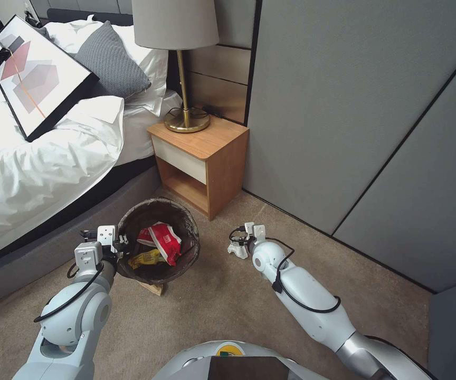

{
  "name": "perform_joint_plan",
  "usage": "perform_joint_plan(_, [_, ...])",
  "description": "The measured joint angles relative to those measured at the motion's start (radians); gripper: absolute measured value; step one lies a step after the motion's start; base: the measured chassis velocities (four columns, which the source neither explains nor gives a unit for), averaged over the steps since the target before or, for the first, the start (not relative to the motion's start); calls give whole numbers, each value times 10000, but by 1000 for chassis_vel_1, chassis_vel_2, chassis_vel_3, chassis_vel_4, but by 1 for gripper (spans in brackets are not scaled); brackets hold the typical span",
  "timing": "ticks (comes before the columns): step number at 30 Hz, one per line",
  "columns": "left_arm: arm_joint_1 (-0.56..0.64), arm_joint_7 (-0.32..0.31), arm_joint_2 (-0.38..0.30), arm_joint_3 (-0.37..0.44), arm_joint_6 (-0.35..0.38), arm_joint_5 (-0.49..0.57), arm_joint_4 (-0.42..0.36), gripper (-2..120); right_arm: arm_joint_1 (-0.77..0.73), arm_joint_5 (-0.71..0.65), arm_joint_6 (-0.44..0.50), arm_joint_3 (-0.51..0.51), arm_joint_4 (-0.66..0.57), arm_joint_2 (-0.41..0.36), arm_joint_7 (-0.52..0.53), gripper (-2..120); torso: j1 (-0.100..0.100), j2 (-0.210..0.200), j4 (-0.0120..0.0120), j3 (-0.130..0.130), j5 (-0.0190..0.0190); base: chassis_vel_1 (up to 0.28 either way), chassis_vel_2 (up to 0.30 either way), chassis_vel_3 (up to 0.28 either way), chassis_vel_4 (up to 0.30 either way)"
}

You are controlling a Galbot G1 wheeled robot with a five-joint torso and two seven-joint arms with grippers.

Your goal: Pick up the trash bin, then pick up the garbage from the floor and place it into the trash bin.

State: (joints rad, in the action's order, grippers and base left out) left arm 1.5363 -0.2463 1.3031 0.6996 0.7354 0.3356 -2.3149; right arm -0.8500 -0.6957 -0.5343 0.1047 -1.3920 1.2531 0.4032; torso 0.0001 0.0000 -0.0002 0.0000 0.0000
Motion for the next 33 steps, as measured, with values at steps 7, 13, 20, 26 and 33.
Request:
perform_joint_plan(7, [17, 12, 17, 62, 0, -1, 13, 0, -193, 197, 187, -111, 279, 60, -161, 100, -1, 0, 0, 0, 1, 0, 0, 0, 0])
perform_joint_plan(13, [5, 20, 66, 56, 0, -1, 20, 0, 34, 301, 308, -23, 937, 209, -379, 100, 0, 0, 1, 0, 0, 0, 0, 0, 0])
perform_joint_plan(20, [-4, 27, 59, 103, 0, 4, 48, 0, 134, 631, 413, 132, 1517, 431, -527, 100, -1, 0, 0, 0, 0, 0, 0, 0, 0])
perform_joint_plan(26, [-5, 46, 64, 123, 0, 11, 54, 0, 210, 885, 561, 116, 2027, 674, -707, 100, -1, 0, 2, 0, 1, 0, 0, 0, 0])
perform_joint_plan(33, [-23, 55, 65, 167, 0, 46, 80, 0, 57, 1266, 764, 65, 2553, 884, -894, 100, -1, 0, 1, 0, 0, 0, 0, 0, 0])
